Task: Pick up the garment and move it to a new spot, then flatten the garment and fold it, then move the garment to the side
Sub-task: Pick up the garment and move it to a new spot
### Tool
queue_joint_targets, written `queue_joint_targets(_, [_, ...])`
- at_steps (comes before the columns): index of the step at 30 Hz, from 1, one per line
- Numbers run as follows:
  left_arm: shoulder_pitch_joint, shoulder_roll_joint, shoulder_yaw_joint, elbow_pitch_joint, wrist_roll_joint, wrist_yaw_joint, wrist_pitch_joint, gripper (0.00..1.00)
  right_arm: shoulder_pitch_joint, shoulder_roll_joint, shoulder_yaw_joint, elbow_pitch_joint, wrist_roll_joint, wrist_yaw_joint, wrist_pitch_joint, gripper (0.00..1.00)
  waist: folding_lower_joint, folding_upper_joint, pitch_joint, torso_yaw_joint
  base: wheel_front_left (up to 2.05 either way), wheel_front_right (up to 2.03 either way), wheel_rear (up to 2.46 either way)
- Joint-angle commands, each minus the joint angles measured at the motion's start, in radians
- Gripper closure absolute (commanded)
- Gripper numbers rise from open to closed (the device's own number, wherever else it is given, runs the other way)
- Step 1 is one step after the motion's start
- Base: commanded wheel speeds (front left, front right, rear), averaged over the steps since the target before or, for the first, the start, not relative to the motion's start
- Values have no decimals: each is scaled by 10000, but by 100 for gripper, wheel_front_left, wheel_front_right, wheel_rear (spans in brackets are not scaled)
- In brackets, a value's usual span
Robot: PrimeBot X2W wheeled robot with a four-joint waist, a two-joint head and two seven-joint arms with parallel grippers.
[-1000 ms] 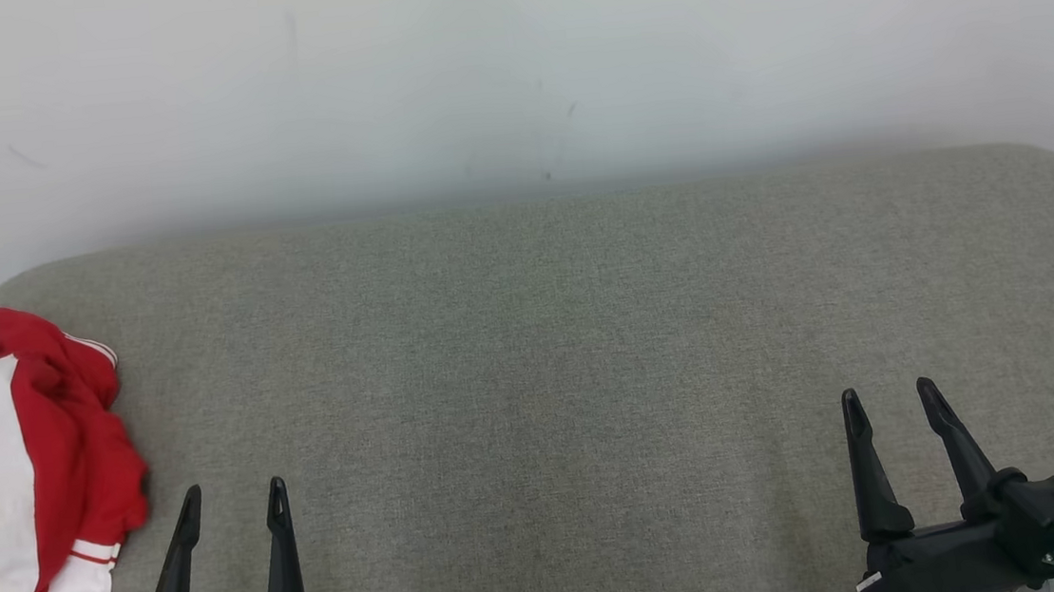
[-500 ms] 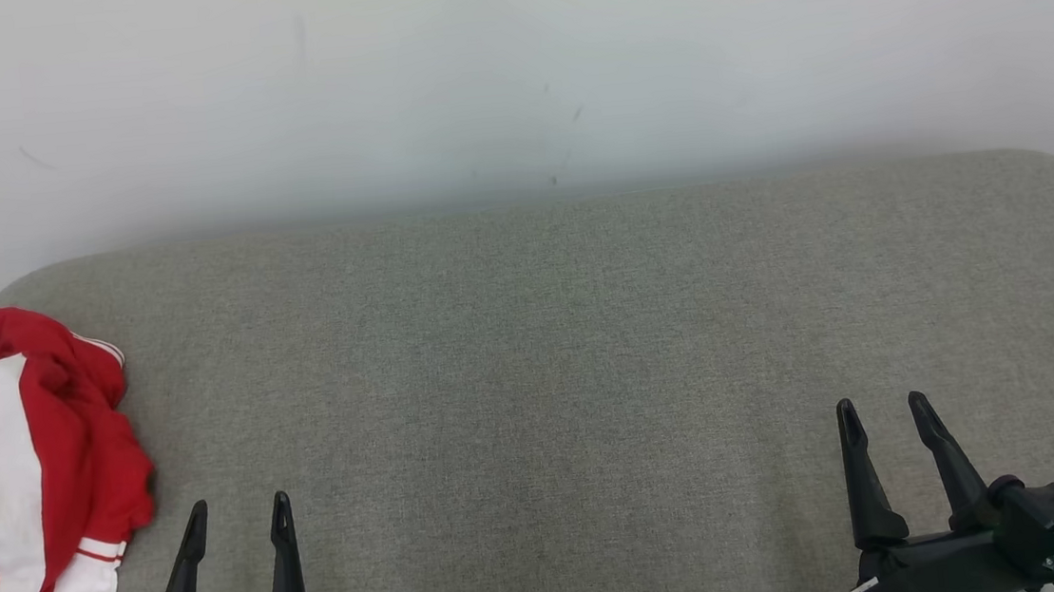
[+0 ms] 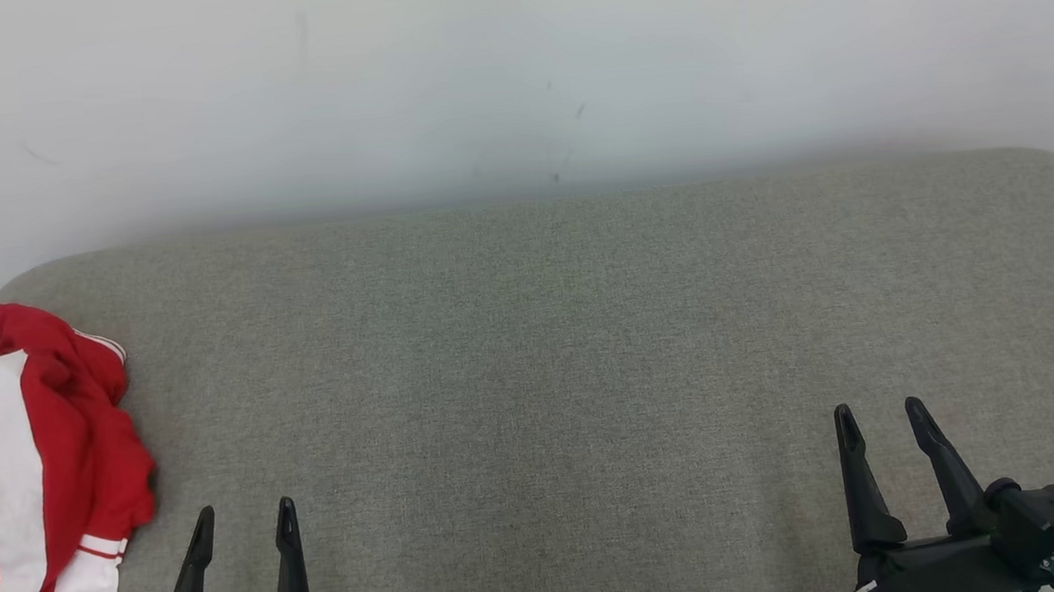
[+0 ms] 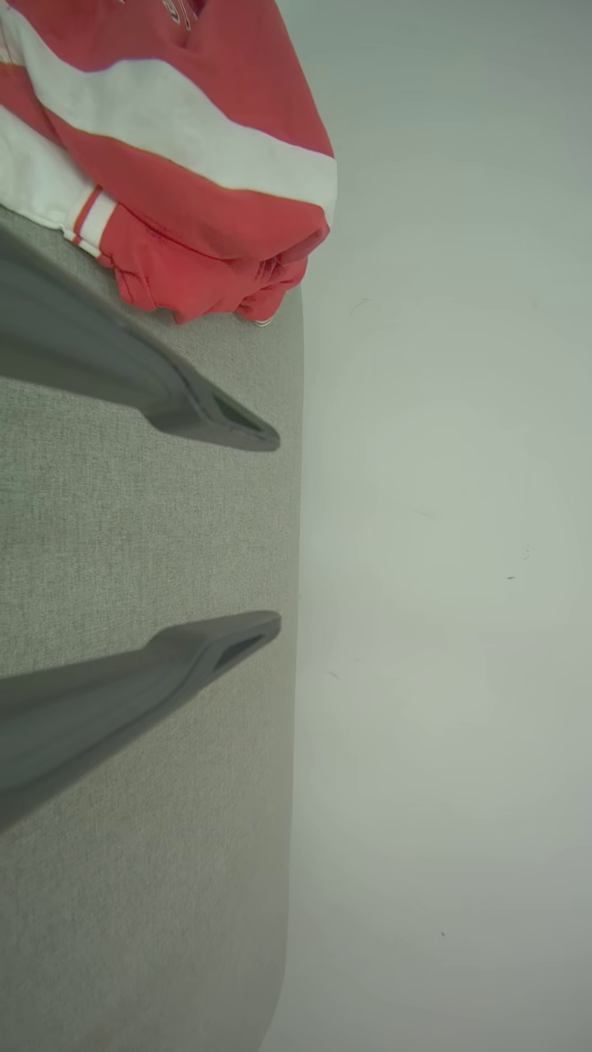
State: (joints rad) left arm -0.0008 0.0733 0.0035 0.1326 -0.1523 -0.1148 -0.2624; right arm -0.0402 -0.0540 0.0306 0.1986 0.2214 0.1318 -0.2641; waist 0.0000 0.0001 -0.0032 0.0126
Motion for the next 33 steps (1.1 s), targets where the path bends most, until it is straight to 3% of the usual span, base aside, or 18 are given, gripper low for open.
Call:
queue_joint_targets(1, [26,-14,4,9,-14,-32,-39,0,11,-67,4,1,30,-21,-7,0,0,-1,-2,3,0,0,0])
queue_joint_targets(16, [-179,-26,-3,169,51,-63,-39,0,91,-102,0,90,72,-21,20,0,0,-1,-11,530,0,0,0])
queue_joint_targets(33, [-253,84,364,383,191,249,-39,0,95,-115,123,168,28,-21,43,0,0,-1,358,2916,0,0,0])
